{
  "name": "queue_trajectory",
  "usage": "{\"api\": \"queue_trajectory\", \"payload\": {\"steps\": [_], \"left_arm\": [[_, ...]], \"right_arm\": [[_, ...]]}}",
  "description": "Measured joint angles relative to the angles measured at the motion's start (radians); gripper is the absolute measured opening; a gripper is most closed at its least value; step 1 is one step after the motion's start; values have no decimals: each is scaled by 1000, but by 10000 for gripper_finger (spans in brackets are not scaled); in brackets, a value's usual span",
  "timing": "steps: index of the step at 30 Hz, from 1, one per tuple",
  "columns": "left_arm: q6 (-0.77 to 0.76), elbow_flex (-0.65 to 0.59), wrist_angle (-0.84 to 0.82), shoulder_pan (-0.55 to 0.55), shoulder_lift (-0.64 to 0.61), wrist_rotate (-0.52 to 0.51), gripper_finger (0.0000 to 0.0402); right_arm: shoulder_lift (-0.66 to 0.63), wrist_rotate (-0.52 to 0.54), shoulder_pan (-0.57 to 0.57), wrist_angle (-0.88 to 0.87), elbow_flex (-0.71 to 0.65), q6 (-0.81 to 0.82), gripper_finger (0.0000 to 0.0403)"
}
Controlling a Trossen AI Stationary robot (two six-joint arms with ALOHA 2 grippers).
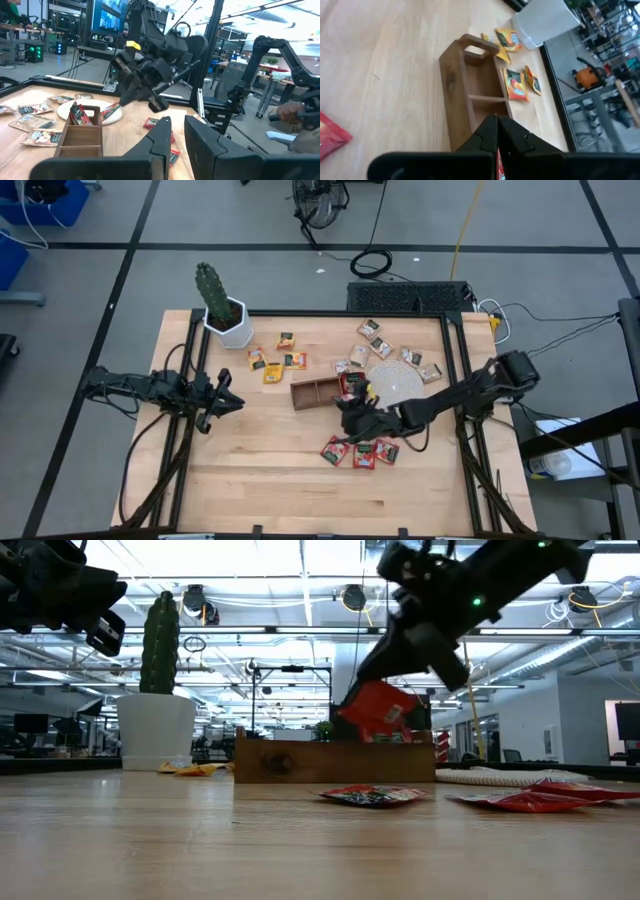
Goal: Pick & Place Tea
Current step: Put the red tea bag into the right section of the wooden organizer
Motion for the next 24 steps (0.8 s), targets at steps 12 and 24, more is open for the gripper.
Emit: {"api": "queue_trajectory", "payload": {"steps": [12,24], "left_arm": [[0,0,0,0,0,0,58],[0,0,0,0,0,0,58]], "right_arm": [[-173,-169,-129,678,-453,152,0],[-90,-340,-254,986,-561,285,0]]}}
